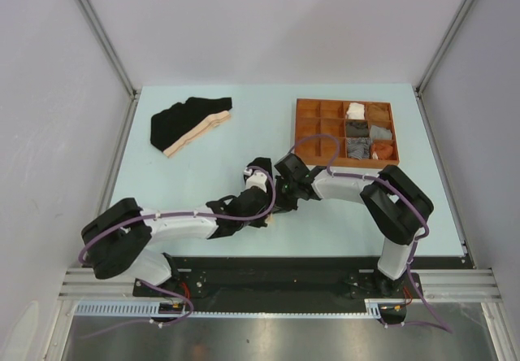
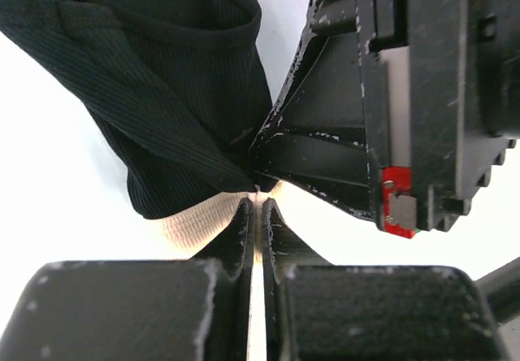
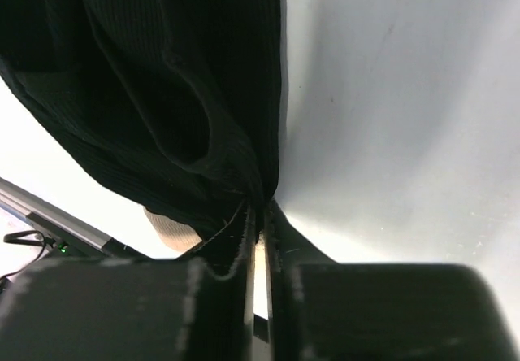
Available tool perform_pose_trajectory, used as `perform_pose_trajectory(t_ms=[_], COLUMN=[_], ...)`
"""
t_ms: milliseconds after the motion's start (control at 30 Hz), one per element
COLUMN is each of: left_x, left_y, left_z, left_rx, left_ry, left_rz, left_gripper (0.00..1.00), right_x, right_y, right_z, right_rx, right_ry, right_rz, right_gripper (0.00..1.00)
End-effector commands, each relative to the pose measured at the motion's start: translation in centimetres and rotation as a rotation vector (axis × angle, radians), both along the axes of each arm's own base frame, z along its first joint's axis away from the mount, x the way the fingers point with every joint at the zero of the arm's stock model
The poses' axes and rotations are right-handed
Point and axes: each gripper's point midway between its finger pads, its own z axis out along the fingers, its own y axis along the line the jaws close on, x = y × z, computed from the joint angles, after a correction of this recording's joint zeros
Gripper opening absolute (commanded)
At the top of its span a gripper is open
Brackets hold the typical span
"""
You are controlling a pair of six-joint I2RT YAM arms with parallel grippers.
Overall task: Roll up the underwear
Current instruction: Fold the underwear at the center of the board.
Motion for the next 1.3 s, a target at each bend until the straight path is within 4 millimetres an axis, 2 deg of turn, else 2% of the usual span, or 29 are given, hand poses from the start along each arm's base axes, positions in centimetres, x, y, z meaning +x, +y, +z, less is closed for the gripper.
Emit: perform_pose_trajectory(t_ms=[0,67,100,133,200,233,267,333,367,500,600,767,1133,1267], left_x=[1.2,1.2,1.2,1.0,0.8,0.7,1.0,1.0,1.9,2.1,2.0,1.5,0.8,0.7], left_y=[-2.7,-2.5,-2.5,-2.0,-1.3,-0.9,-0.3,1.2,2.5,5.0,5.3,4.7,4.9,4.6], left_z=[4.0,5.0,6.6,6.8,7.9,9.0,9.3,9.1,8.7,5.3,4.1,3.8,0.3,-0.4], left_rx=[-0.130,-0.144,-0.179,-0.170,-0.182,-0.207,-0.209,-0.208,-0.203,-0.230,-0.276,-0.363,-0.358,-0.365], left_ry=[-0.058,-0.070,-0.093,-0.092,-0.103,-0.122,-0.127,-0.119,-0.114,-0.048,-0.032,-0.027,0.039,0.053], left_rz=[0.003,0.002,0.000,-0.001,0.001,0.004,0.017,0.044,0.085,0.130,0.138,0.127,0.149,0.146], left_gripper=[0.10,0.31,0.42,0.60,0.71,0.79,0.81,0.81,0.79,0.67,0.57,0.49,0.39,0.38], right_x=[-0.5,-0.5,-0.5,-0.6,-0.6,-0.5,-0.5,-0.4,-0.5,-0.5,-0.5,-0.6,-0.9,-0.9], right_y=[-0.6,-0.6,-0.6,-0.6,-0.6,-0.6,-0.7,-0.7,-0.7,-0.6,-0.4,-0.2,-0.1,0.1], right_z=[-1.7,-1.9,-2.1,-2.2,-2.2,-2.3,-2.3,-2.3,-2.4,-2.5,-2.5,-2.4,-2.5,-2.4], right_rx=[-0.053,-0.055,-0.057,-0.059,-0.057,-0.059,-0.059,-0.060,-0.059,-0.051,-0.043,-0.031,-0.029,-0.020], right_ry=[0.017,0.020,0.022,0.023,0.022,0.025,0.025,0.025,0.026,0.030,0.034,0.040,0.044,0.045], right_rz=[0.014,0.016,0.016,0.017,0.019,0.018,0.018,0.020,0.021,0.029,0.030,0.035,0.042,0.041], right_gripper=[0.00,0.00,0.00,0.00,0.00,0.00,0.00,0.00,0.00,0.00,0.00,0.00,0.00,0.00])
